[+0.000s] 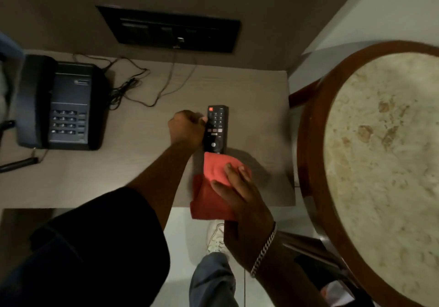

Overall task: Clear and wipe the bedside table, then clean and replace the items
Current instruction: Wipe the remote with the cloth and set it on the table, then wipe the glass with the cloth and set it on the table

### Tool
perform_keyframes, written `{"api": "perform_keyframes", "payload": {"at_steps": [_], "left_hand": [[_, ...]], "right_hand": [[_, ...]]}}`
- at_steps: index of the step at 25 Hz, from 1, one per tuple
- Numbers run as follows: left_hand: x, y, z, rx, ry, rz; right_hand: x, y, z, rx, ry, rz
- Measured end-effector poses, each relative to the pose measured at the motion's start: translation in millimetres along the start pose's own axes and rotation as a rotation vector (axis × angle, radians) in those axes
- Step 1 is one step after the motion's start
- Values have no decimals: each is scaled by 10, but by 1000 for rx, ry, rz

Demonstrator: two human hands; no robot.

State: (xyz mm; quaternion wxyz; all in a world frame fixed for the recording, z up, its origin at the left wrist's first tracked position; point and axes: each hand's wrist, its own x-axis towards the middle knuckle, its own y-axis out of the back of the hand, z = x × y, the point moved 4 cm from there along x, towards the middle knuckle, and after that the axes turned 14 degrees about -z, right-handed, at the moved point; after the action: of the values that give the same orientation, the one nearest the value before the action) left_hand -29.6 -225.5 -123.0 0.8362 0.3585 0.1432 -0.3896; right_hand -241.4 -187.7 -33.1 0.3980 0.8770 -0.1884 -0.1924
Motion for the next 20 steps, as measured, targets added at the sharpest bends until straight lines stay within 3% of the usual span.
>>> {"api": "perform_keyframes", "payload": {"at_steps": [4, 7, 13, 18, 20], "left_hand": [[-245, 917, -232, -240, -135, 72], [-600, 1846, -576, -473, -216, 164], [-1631, 3984, -1590, -646, -246, 689], [-2410, 5230, -2552, -481, -145, 1263], [-2423, 5530, -2885, -449, -79, 1326]], "right_hand": [[370, -18, -536, 21, 105, 7], [739, -215, -1210, -7, 207, -92], [1484, -1017, -3091, 13, 519, -223], [1861, -1797, -4523, 67, 759, -196], [1996, -2037, -4990, 158, 792, -200]]}}
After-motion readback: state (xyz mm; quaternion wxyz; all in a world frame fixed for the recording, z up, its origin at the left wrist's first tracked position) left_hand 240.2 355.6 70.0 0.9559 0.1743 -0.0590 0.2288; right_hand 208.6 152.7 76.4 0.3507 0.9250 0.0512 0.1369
